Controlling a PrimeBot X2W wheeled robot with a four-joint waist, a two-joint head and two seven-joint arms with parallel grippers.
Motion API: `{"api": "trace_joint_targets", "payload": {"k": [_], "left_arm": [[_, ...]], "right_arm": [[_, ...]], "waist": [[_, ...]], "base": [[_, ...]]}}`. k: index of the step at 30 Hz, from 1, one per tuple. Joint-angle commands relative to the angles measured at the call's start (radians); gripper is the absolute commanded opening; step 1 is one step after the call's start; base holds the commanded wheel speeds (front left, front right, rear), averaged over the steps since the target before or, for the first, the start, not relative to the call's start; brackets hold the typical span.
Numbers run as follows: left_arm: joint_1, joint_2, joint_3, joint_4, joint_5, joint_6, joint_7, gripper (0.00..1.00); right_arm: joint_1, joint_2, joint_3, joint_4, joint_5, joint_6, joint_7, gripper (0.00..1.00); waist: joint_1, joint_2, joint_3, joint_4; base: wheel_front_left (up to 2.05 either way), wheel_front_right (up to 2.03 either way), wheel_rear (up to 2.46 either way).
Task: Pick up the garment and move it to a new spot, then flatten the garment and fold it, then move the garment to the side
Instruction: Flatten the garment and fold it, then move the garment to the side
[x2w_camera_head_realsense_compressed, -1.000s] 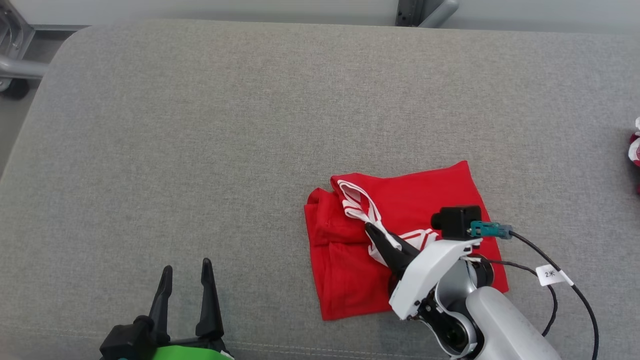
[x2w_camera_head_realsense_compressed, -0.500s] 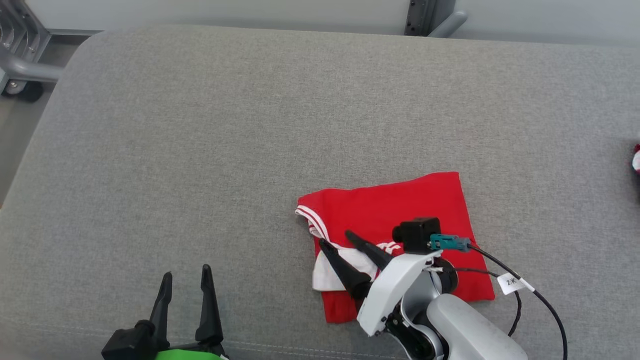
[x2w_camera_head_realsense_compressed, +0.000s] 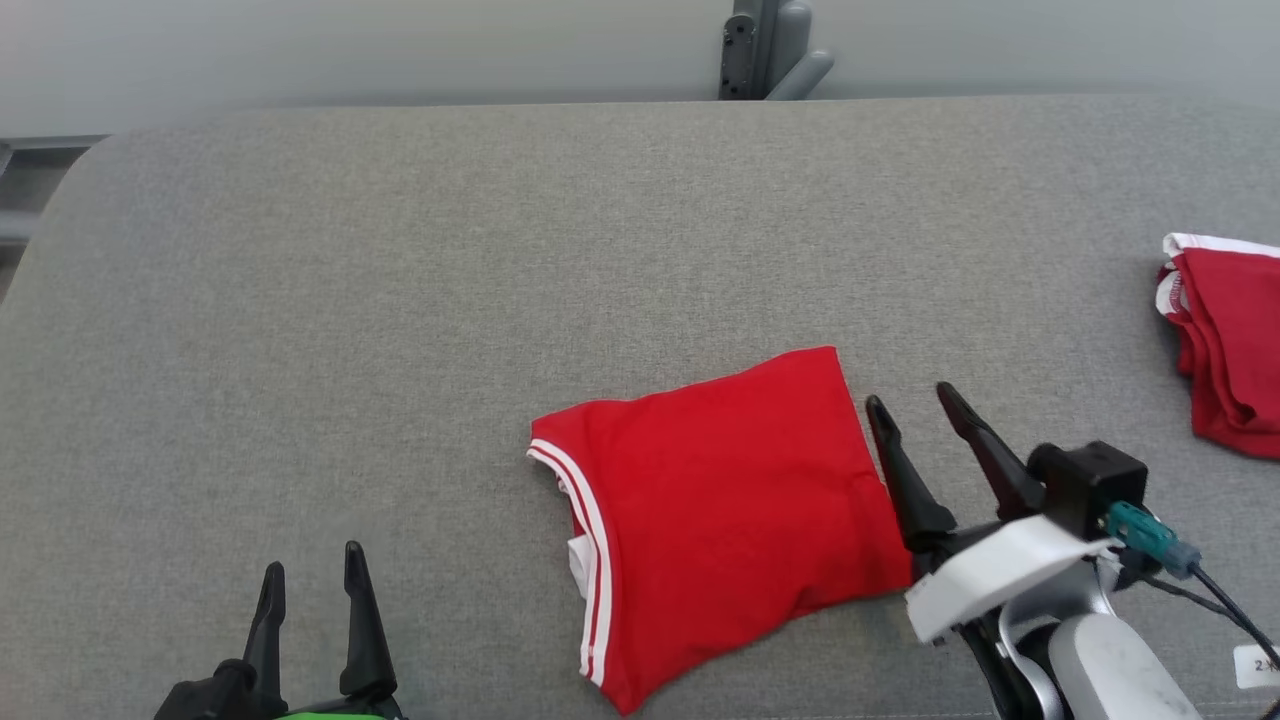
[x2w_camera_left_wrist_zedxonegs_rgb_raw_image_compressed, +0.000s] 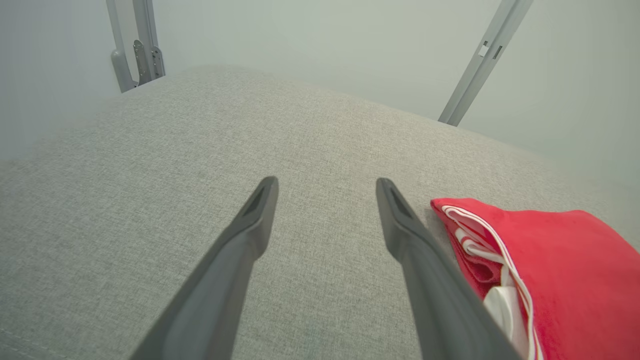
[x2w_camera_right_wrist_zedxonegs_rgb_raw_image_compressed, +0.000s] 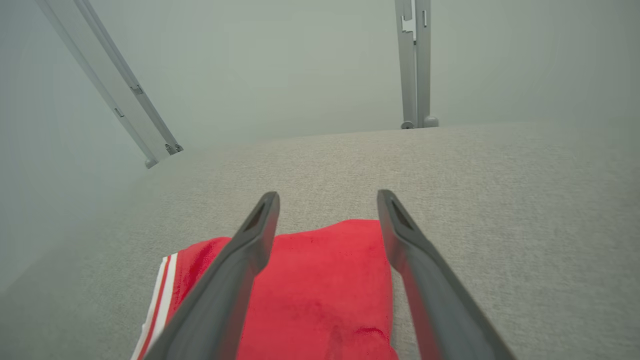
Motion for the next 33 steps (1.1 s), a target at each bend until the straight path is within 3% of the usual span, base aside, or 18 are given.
{"api": "trace_joint_targets", "payload": {"k": [1, 7, 13, 22, 33], "left_arm": [[0.015, 0.001, 0.009, 0.002, 0.009, -0.006, -0.003, 1.00], [0.010, 0.001, 0.024, 0.010, 0.053, -0.032, -0.003, 1.00], [0.007, 0.001, 0.046, 0.040, 0.109, -0.082, -0.003, 1.00], [0.012, 0.001, 0.074, 0.087, 0.136, -0.117, -0.003, 1.00], [-0.013, 0.001, 0.073, 0.101, 0.142, -0.118, -0.003, 1.00]], "right_arm": [[0.040, -0.009, -0.040, -0.007, -0.023, 0.000, -0.013, 1.00], [0.127, -0.055, -0.206, 0.046, -0.118, -0.001, -0.145, 1.00], [0.175, -0.040, -0.321, 0.138, -0.190, 0.000, -0.202, 1.00], [0.204, -0.020, -0.343, 0.160, -0.240, -0.001, -0.203, 1.00], [0.155, 0.003, -0.318, 0.180, -0.234, -0.001, -0.203, 1.00]], "waist": [[0.0000, 0.0000, -0.026, -0.034], [0.0000, 0.0000, -0.057, -0.057], [0.0000, 0.0000, -0.091, -0.058], [0.0000, 0.0000, -0.128, -0.049], [0.0000, 0.0000, -0.126, -0.030]], "base": [[0.00, 0.00, 0.00], [0.00, 0.00, 0.00], [0.00, 0.00, 0.00], [0.00, 0.00, 0.00], [0.00, 0.00, 0.00]]}}
